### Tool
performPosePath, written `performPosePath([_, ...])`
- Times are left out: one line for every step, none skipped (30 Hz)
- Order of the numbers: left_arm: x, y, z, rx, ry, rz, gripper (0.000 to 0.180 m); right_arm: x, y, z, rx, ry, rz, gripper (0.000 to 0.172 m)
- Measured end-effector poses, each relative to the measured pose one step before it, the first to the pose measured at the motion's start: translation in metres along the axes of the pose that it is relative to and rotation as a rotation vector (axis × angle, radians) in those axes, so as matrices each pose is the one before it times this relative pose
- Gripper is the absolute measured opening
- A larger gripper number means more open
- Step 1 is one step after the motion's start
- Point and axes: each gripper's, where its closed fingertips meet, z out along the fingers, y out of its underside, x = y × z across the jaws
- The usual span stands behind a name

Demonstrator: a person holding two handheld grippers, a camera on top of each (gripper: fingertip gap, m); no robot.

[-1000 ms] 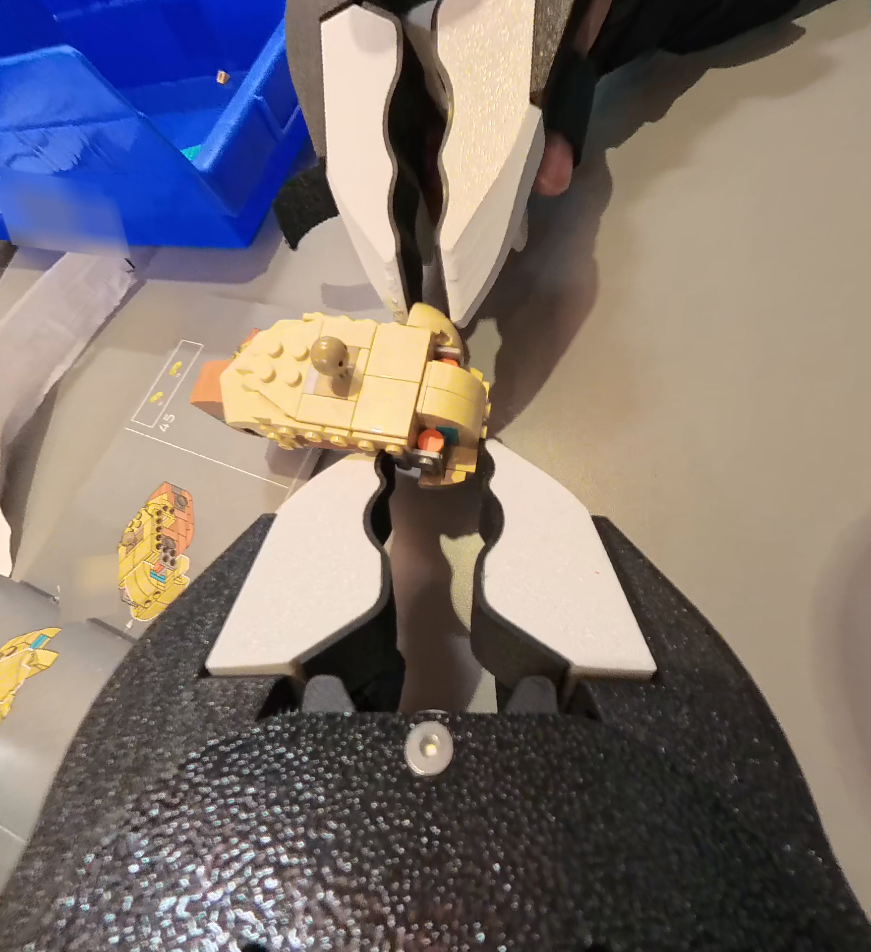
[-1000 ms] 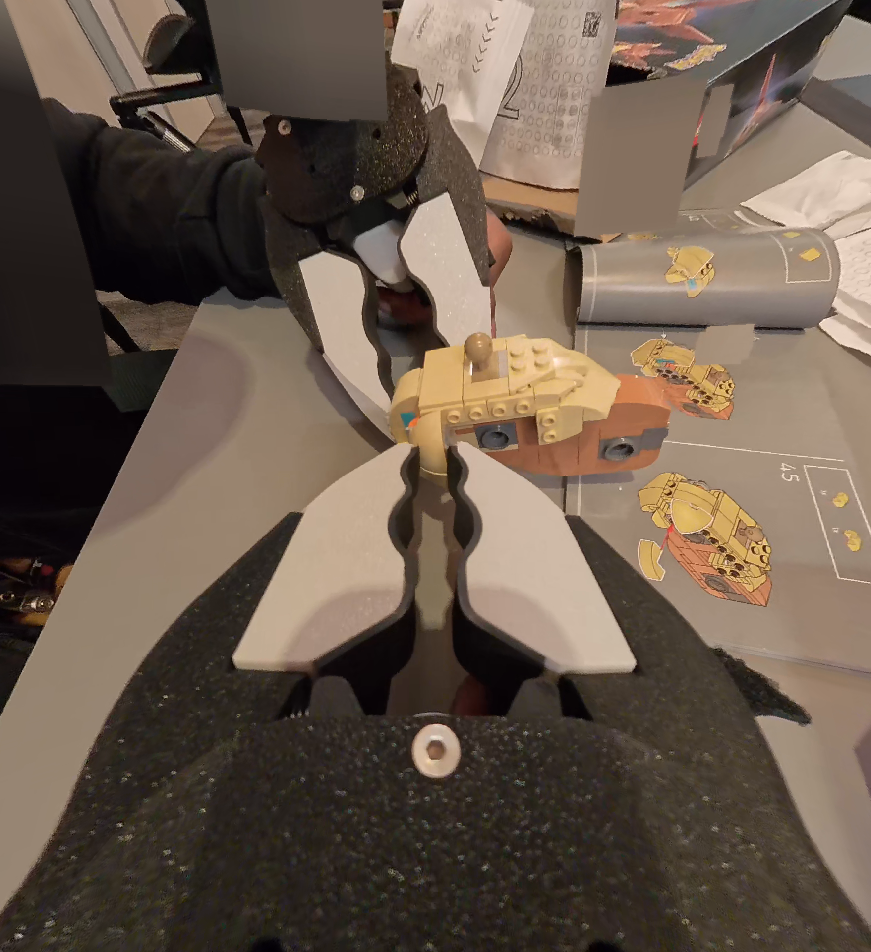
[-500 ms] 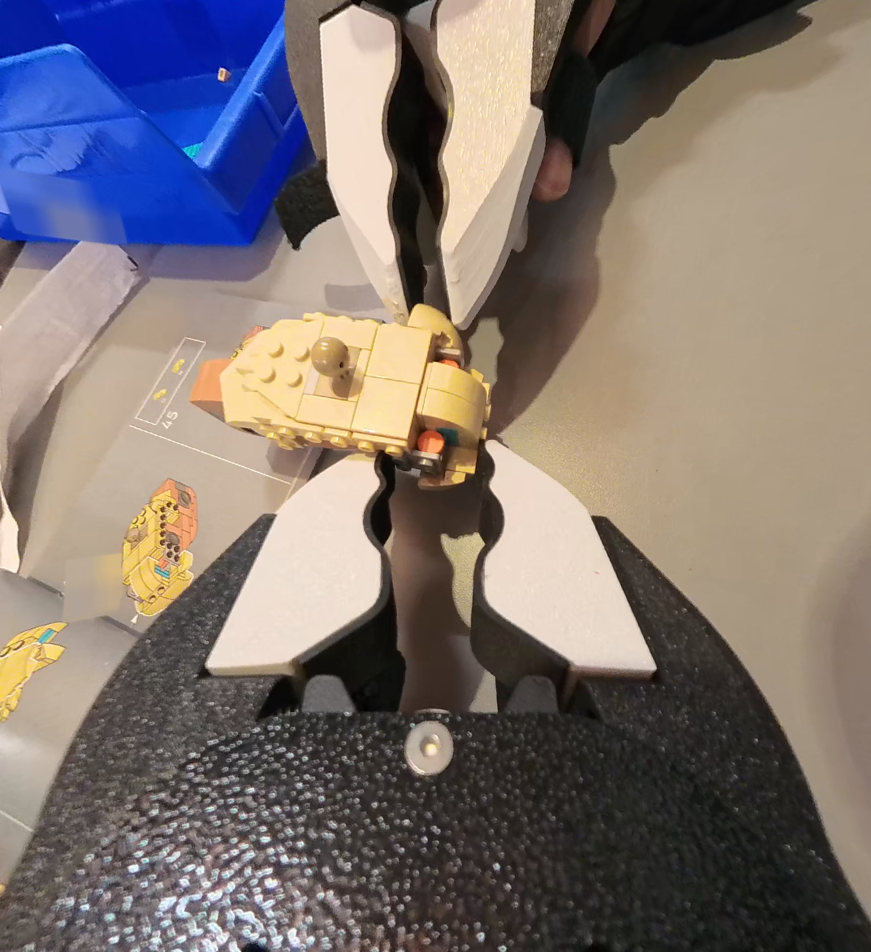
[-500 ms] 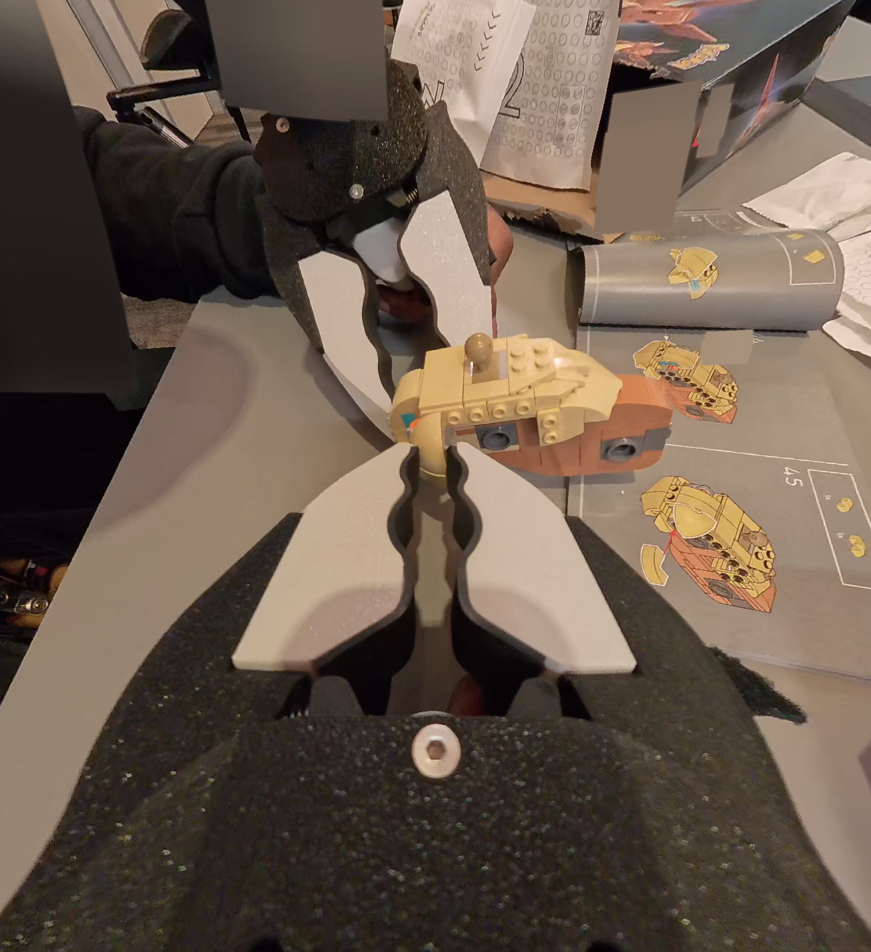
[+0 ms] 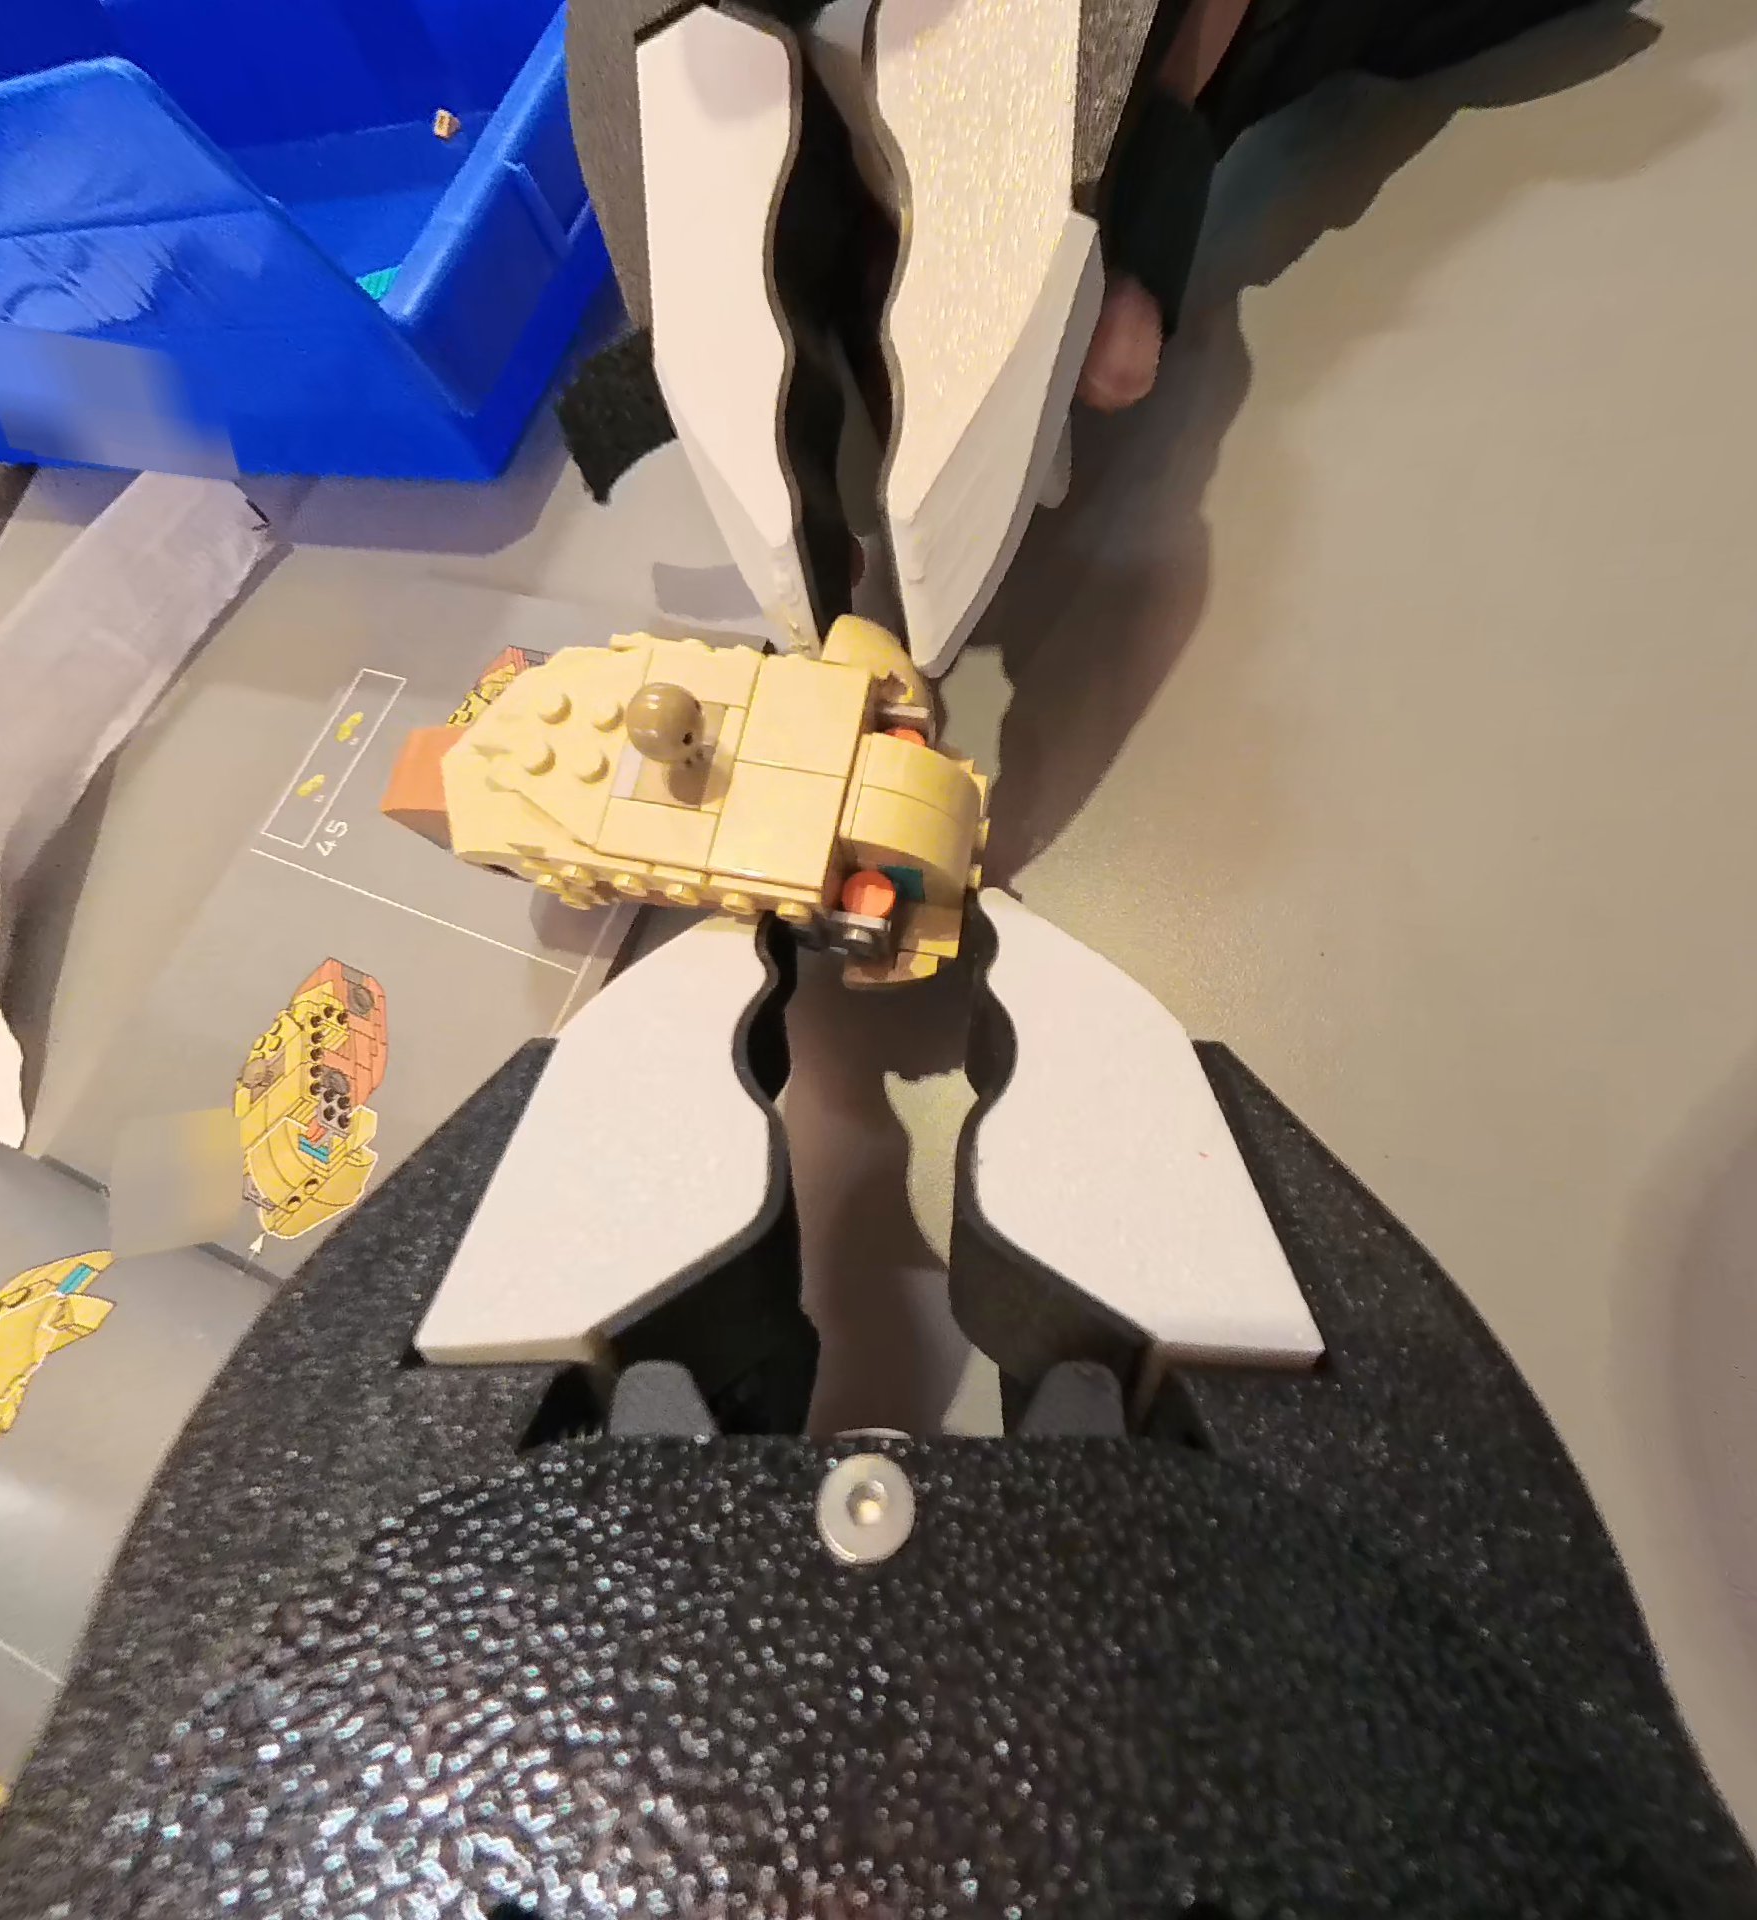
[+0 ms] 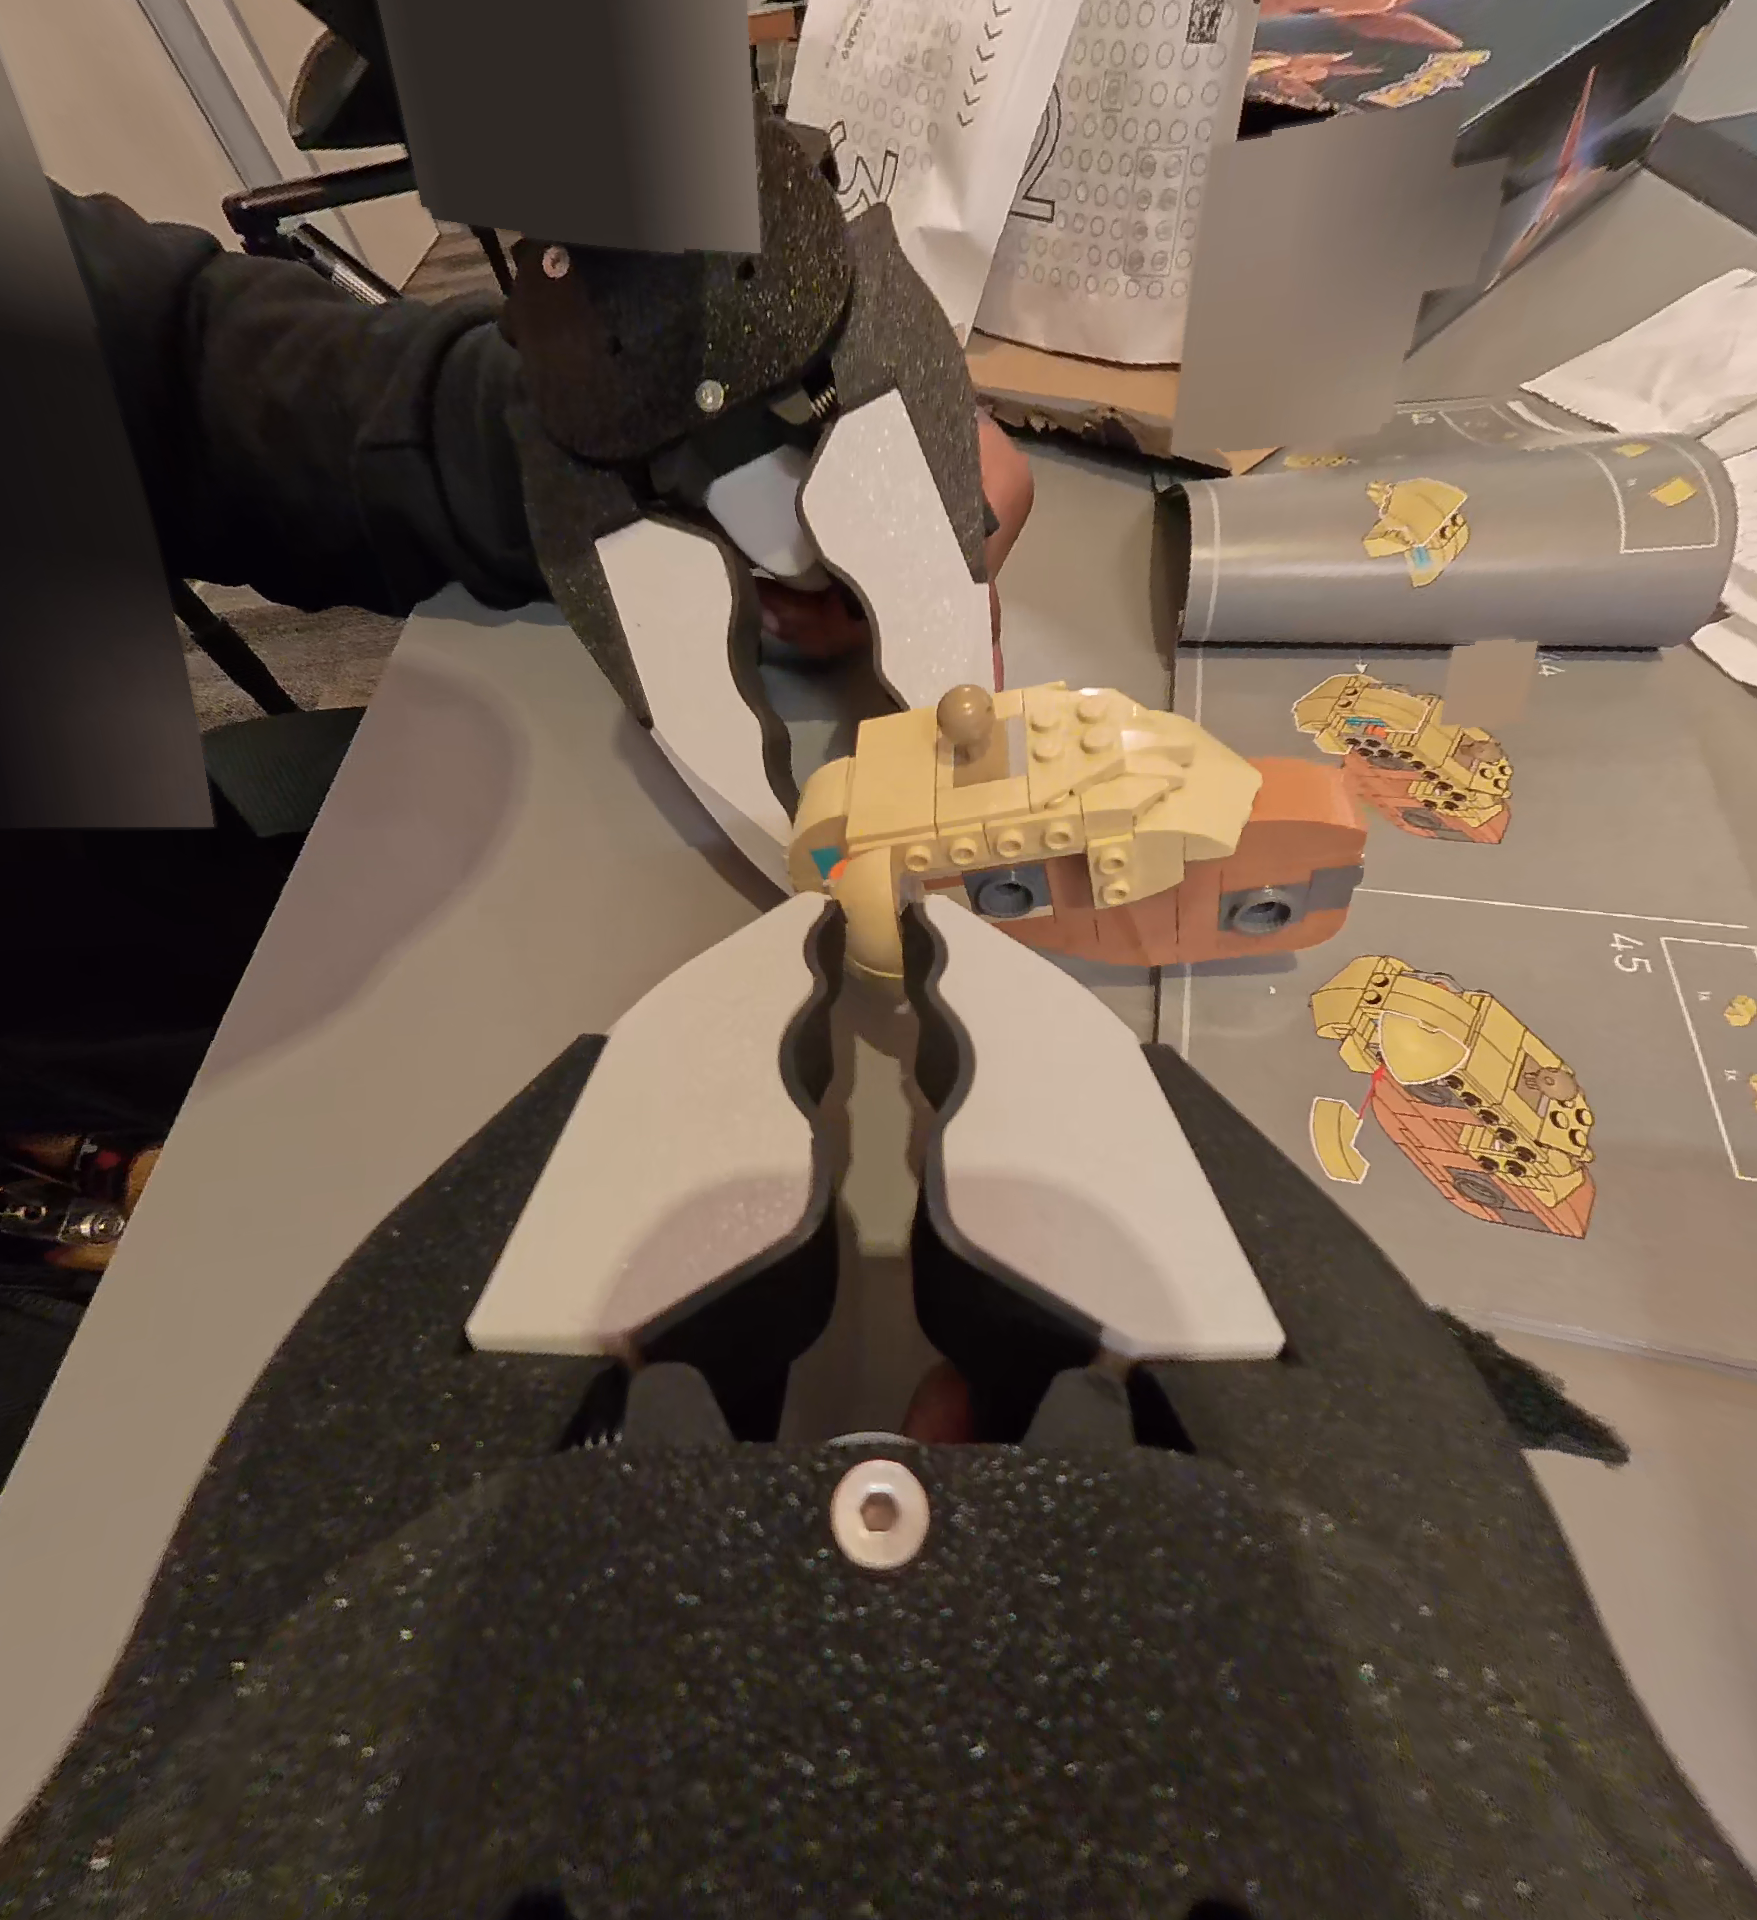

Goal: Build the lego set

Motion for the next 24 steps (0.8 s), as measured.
performPosePath([0.0003,-0.00033,0.00014,-0.001,-0.0019,0.0056,0.029,-0.00073,-0.00045,0.00017,0.0007,-0.0039,0.0011,0.01])
performPosePath([0.00016,-0.00022,0.00017,0.0004,-0.0023,0.002,0.029,-0.00041,-0.00036,0.00004,0.0011,-0.0014,0.0046,0.011])
performPosePath([0.00043,0.00053,0.00034,0.0007,0.0027,0.0018,0.029,-0.00049,0.00049,0.00035,-0.0041,-0.001,0.0029,0.011])
performPosePath([0.00117,0.00139,0.00075,-0.0027,0.0085,0.0067,0.029,-0.00088,0.0017,0.00042,-0.0124,0.0013,-0.0095,0.011])
performPosePath([-0.00016,0.00146,0.0007,-0.0028,0.0001,0.0096,0.03,0.00036,0.00111,0.00014,-0.0065,0.0101,-0.0123,0.011])
performPosePath([-0.0024,0.00028,-0.00016,0.0056,-0.0081,-0.0052,0.03,0.00232,-0.00132,-0.00073,0.0133,0.0162,0.0023,0.011])
performPosePath([-0.00227,-0.00193,-0.00111,0.0191,0.0018,-0.0264,0.03,0.00186,-0.00253,-0.00168,0.0202,0.0063,0.0139,0.012])
performPosePath([0.0001,-0.00331,-0.00155,0.0267,0.0168,-0.0285,0.03,-0.00041,-0.00277,-0.00256,0.0143,-0.011,0.0155,0.013])
performPosePath([-0.0012,-0.00246,-0.00136,0.0203,0.0002,-0.0188,0.03,-0.00179,-0.00295,-0.00262,0.012,-0.0156,0.0066,0.022])
performPosePath([-0.00339,-0.00065,-0.00149,0.0096,-0.0144,-0.0102,0.03,-0.00022,-0.00244,-0.00215,0.0108,0.0015,-0.0003,0.029])
performPosePath([-0.00213,-0.00063,-0.00161,0.0106,-0.0008,-0.0148,0.03,0.00001,-0.00088,-0.00108,0.0041,0.0062,-0.0075,0.033])
performPosePath([-0.00109,-0.0018,-0.00174,0.0169,0.0054,-0.0177,0.03,-0.00069,0.00005,0.00003,-0.0003,0.0039,-0.0086,0.037])
performPosePath([-0.00088,-0.00211,-0.00159,0.0175,0.0024,-0.0122,0.03,-0.00097,-0.00038,0.00072,0.0031,0.0027,-0.0059,0.039])
performPosePath([-0.00005,-0.00144,-0.00123,0.0125,0.0064,-0.0099,0.03,-0.00019,-0.00114,0.00094,0.009,0.0067,-0.0031,0.039])
performPosePath([0.00055,-0.00129,-0.00062,0.0097,0.0084,-0.0081,0.03,0.00018,-0.00103,0.00089,0.0066,0.0073,-0.0019,0.037])
performPosePath([0.0007,-0.0015,-0.0004,0.0096,0.0067,-0.0067,0.03,0.00041,-0.00125,0.00063,0.0076,0.0077,-0.0031,0.036])
performPosePath([0.00074,-0.00142,-0.00026,0.0089,0.0069,-0.0052,0.03,0.00075,-0.0018,0.00013,0.0123,0.0095,-0.0029,0.033])
performPosePath([0.00068,-0.00109,-0.00003,0.0061,0.006,-0.0036,0.03,0.00077,-0.0014,-0.00013,0.01,0.0075,-0.0014,0.031])
performPosePath([0.00049,-0.00057,0.00007,0.0033,0.0035,-0.0016,0.03,0.00141,-0.00145,-0.00019,0.0085,0.0124,-0.0025,0.028])
performPosePath([0.0,-0.00008,0.00014,0.0,-0.0006,0.0005,0.03,0.00139,-0.00195,-0.00059,0.0114,0.0114,-0.0036,0.025])
performPosePath([0.00008,0.00018,0.00009,-0.0014,0.0001,0.0007,0.03,0.00107,-0.00201,-0.00071,0.0118,0.0078,0.0011,0.021])
performPosePath([0.00029,-0.00005,0.00008,-0.0002,0.0014,0.0012,0.03,0.00077,-0.00179,-0.00079,0.0102,0.0016,0.0075,0.018])
performPosePath([0.00001,0.00011,0.00008,-0.0007,-0.0009,0.001,0.03,0.00105,-0.00117,-0.00051,0.0069,0.0007,0.0116,0.017])
performPosePath([-0.00009,0.0002,0.00007,-0.0013,-0.0005,0.0001,0.03,0.00129,-0.00053,-0.0004,0.0052,0.0017,0.0111,0.015])
